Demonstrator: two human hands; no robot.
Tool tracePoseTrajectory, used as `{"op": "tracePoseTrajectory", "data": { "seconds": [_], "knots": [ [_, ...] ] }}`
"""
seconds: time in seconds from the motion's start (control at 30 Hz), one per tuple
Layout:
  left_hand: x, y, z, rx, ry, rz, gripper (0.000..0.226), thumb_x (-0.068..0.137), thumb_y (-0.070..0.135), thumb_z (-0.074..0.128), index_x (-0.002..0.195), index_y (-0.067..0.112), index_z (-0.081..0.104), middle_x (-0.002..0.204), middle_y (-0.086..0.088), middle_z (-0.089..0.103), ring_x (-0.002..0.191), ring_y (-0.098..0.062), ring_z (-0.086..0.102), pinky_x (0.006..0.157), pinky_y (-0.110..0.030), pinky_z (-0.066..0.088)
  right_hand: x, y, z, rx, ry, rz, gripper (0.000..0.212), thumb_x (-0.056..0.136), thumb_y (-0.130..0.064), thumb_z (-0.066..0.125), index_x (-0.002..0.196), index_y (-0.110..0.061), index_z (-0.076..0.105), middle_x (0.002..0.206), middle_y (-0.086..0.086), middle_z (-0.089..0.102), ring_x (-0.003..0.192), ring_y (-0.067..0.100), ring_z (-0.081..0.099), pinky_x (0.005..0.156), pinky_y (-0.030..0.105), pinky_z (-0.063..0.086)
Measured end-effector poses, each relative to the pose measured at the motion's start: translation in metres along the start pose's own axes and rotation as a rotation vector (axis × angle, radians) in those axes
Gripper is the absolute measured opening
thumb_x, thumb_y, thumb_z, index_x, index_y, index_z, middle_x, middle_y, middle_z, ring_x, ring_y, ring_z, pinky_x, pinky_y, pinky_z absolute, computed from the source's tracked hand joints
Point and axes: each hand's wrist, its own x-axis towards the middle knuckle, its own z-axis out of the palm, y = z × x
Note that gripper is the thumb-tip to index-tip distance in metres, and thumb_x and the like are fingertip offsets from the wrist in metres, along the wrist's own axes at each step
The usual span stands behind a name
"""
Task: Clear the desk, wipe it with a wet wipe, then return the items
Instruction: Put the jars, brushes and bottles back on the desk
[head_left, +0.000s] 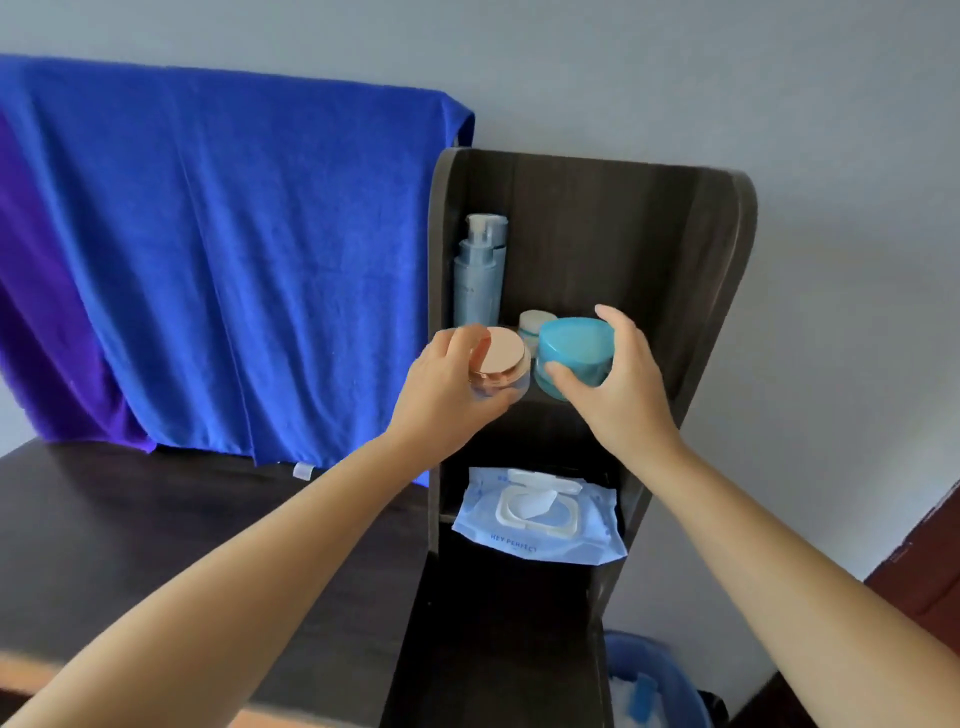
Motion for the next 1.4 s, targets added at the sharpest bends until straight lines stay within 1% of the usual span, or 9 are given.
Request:
{"op": "tracePoseTrajectory", "data": {
  "seconds": [0.07,0.17,0.3,0.53,0.67,0.83,1.07,1.27,1.4],
  "knots": [
    [-0.015,-0.015,-0.023,-0.013,0.000,-0.061,0.056,0.072,0.038,0.073,0.117,0.016,0.049,0.110,0.006,0.048,0.101,-0.013,0.047,0.082,-0.021,0.036,-0.006,-0.010,0.016,0.072,-0.057,-0.048,0.068,0.078,-0.025,0.072,0.134,-0.015,0.036,0.132,0.005,0.045,0.112,0.005,0.042,0.084,0.003,0.039],
    [-0.040,-0.051,-0.058,0.030,-0.009,-0.147,0.056,0.072,0.039,0.072,0.118,0.020,0.046,0.115,0.006,0.048,0.104,-0.008,0.045,0.081,-0.020,0.036,-0.016,-0.021,0.050,0.128,-0.183,-0.072,0.072,0.077,-0.027,0.072,0.137,-0.015,0.034,0.137,0.004,0.044,0.117,0.008,0.042,0.094,0.015,0.037],
    [-0.076,-0.104,-0.094,0.104,-0.001,-0.291,0.054,0.072,0.032,0.075,0.117,0.021,0.047,0.109,0.010,0.046,0.101,-0.006,0.044,0.079,-0.017,0.035,-0.032,-0.032,0.109,0.176,-0.362,-0.064,0.080,0.077,-0.029,0.073,0.141,-0.014,0.029,0.141,0.005,0.040,0.121,0.008,0.040,0.091,0.006,0.024],
    [-0.108,-0.212,-0.078,0.113,-0.142,-0.496,0.069,0.053,0.059,0.063,0.107,0.017,0.055,0.102,0.009,0.048,0.097,-0.013,0.049,0.081,-0.025,0.040,-0.088,-0.005,0.243,0.113,-0.610,0.265,0.081,0.078,-0.028,0.072,0.142,-0.011,0.025,0.138,0.008,0.036,0.128,0.020,0.038,0.096,0.016,0.026],
    [-0.109,-0.279,-0.038,0.046,-0.273,-0.589,0.057,0.060,0.050,0.075,0.106,0.026,0.052,0.105,0.005,0.056,0.102,-0.016,0.052,0.085,-0.030,0.046,-0.102,0.023,0.299,0.029,-0.465,0.474,0.074,0.074,-0.021,0.076,0.134,-0.004,0.036,0.129,0.013,0.043,0.121,0.024,0.043,0.089,0.012,0.026],
    [-0.094,-0.326,0.014,0.004,-0.410,-0.589,0.074,0.071,0.041,0.073,0.134,0.023,0.038,0.125,-0.002,0.048,0.120,-0.020,0.043,0.094,-0.033,0.041,-0.098,0.050,0.349,-0.045,-0.228,0.672,0.070,0.072,-0.018,0.077,0.129,0.000,0.041,0.122,0.018,0.047,0.115,0.030,0.049,0.096,0.029,0.038],
    [-0.096,-0.363,0.063,-0.021,-0.437,-0.516,0.078,0.076,0.039,0.071,0.140,0.021,0.031,0.131,-0.002,0.041,0.121,-0.024,0.039,0.090,-0.033,0.040,-0.094,0.078,0.384,-0.119,-0.103,0.624,0.070,0.068,-0.018,0.080,0.125,0.001,0.044,0.115,0.020,0.049,0.107,0.034,0.054,0.093,0.034,0.043],
    [-0.093,-0.373,0.071,-0.036,-0.469,-0.458,0.080,0.078,0.032,0.070,0.143,0.019,0.025,0.139,-0.004,0.034,0.128,-0.023,0.033,0.095,-0.032,0.037,-0.098,0.087,0.391,-0.141,-0.112,0.593,0.074,0.069,-0.018,0.079,0.129,0.002,0.039,0.122,0.021,0.047,0.112,0.034,0.052,0.095,0.035,0.042],
    [-0.088,-0.370,0.064,-0.026,-0.478,-0.434,0.086,0.072,0.032,0.075,0.142,0.015,0.027,0.139,-0.006,0.036,0.128,-0.026,0.036,0.102,-0.035,0.035,-0.094,0.083,0.385,-0.103,-0.153,0.607,0.087,0.069,-0.020,0.080,0.137,0.001,0.029,0.136,0.022,0.037,0.127,0.032,0.041,0.102,0.023,0.031]
  ]
}}
